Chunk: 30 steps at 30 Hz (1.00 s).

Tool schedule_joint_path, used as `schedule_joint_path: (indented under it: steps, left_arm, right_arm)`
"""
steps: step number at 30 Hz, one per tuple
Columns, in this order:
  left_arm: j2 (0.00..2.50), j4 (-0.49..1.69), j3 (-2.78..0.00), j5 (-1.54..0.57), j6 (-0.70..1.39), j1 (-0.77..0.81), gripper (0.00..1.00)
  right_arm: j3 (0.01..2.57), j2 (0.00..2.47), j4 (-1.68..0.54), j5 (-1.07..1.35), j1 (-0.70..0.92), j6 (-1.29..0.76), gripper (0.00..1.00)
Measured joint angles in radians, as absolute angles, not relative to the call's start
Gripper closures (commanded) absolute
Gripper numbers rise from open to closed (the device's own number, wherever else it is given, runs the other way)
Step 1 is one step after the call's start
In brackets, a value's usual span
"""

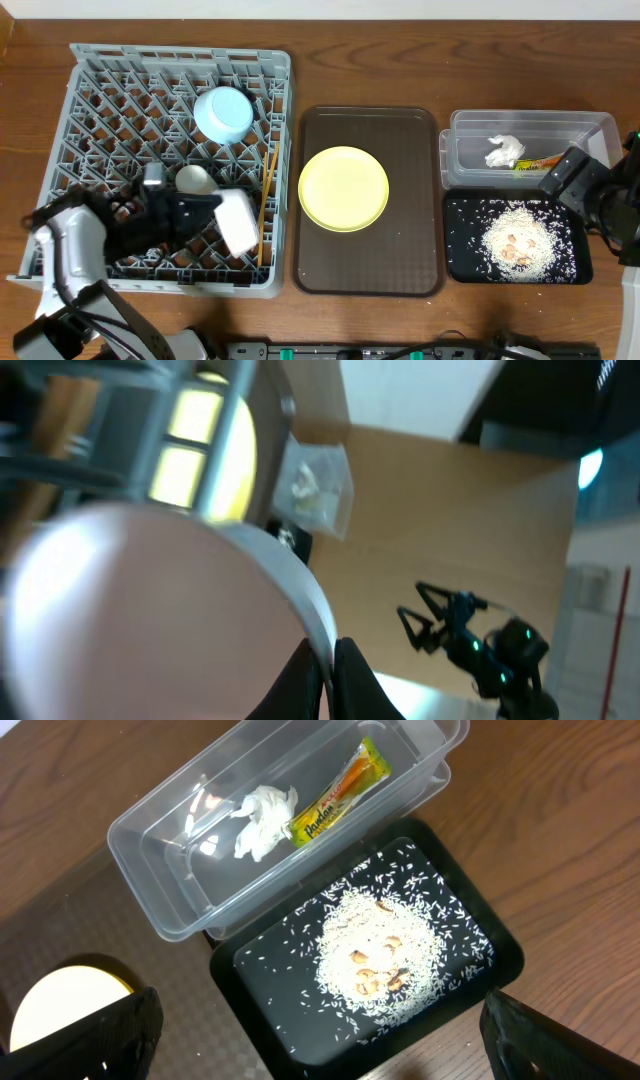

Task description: Sort waste into correct bins and load items into the dishwasher

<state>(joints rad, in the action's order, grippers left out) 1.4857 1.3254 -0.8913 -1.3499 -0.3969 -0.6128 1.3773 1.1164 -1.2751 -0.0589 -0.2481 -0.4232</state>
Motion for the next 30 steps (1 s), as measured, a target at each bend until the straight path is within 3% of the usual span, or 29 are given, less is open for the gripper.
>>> schedule_joint_path:
  steps: [17, 18, 30]
  left_arm:
    - [1.488, 1.339, -0.912, -1.016, -0.371, -0.845, 0.91]
    - [1.488, 1.34, -0.921, -0.999, -0.365, -0.855, 0.02]
    - [1.317, 1.355, -1.04, -0.892, -0.222, -0.883, 0.02]
  right_arm:
    - [1.377, 1.116, -1.275, -0.059, -0.248, -0.423, 0.01]
    - [1.377, 1.116, -1.275, -0.059, -0.248, -0.423, 0.01]
    - [1.377, 1.116, -1.275, -0.059, -0.249, -0.423, 0.01]
